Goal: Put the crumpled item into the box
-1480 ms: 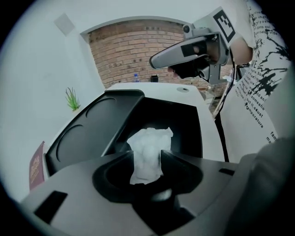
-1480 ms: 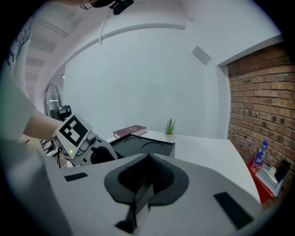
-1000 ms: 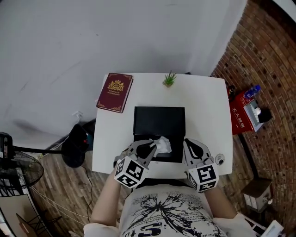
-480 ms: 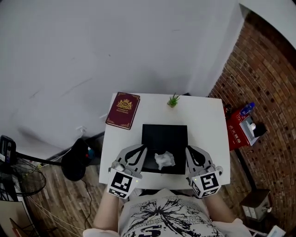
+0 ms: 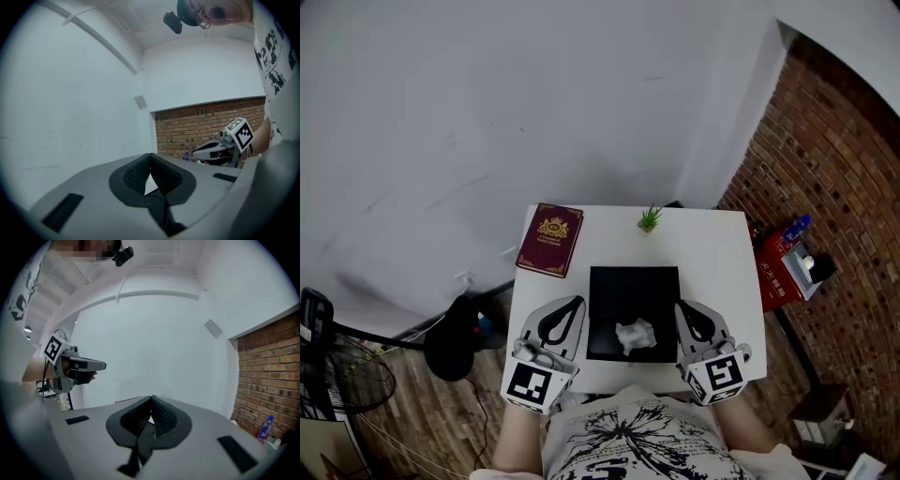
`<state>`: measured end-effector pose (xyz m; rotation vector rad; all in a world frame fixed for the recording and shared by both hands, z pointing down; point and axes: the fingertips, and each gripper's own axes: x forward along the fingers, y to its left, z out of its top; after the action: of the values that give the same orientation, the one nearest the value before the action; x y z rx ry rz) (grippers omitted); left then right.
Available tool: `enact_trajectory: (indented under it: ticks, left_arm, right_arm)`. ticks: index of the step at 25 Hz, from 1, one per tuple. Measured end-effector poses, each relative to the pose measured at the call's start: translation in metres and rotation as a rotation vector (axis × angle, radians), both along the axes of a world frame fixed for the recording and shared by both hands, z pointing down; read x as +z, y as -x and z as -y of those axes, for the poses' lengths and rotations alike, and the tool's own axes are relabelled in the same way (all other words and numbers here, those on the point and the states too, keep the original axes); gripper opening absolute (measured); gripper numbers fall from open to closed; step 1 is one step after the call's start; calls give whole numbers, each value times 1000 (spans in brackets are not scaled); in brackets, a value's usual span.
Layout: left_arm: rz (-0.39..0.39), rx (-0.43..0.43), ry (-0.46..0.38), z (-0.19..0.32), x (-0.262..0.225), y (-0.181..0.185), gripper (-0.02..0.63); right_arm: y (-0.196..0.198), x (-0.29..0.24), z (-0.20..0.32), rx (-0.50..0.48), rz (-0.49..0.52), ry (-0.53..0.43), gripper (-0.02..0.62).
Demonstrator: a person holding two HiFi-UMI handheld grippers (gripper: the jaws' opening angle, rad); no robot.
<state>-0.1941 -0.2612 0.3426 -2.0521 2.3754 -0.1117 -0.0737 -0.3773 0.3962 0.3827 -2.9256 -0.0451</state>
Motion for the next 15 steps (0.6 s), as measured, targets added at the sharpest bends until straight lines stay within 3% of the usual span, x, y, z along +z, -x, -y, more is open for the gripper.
enact_trajectory:
  ticks: [4, 15]
  left_arm:
    - [-1, 18, -29, 7, -5, -5, 14]
    - [41, 26, 17, 14, 8, -17, 14]
  right_arm:
    - [0, 2, 3, -3, -13, -6, 14]
    - [-9, 7, 5, 10, -33, -11, 14]
